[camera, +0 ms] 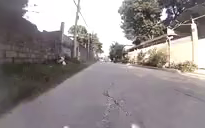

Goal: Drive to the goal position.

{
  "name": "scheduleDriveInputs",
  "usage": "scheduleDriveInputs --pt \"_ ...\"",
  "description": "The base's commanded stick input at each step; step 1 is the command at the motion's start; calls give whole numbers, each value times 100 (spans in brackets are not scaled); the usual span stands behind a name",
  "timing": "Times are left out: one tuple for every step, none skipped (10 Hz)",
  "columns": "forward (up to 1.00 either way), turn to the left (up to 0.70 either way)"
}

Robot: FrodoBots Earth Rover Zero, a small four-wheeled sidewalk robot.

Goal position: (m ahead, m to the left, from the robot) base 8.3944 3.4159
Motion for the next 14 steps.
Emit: scheduleDriveInputs --pt "100 0" --pt "100 0" --pt "100 0" --pt "100 0" --pt "100 0" --pt "100 0" --pt "100 0" --pt "100 0" --pt "100 0" --pt "100 0" --pt "100 0" --pt "100 0" --pt "100 0" --pt "100 0"
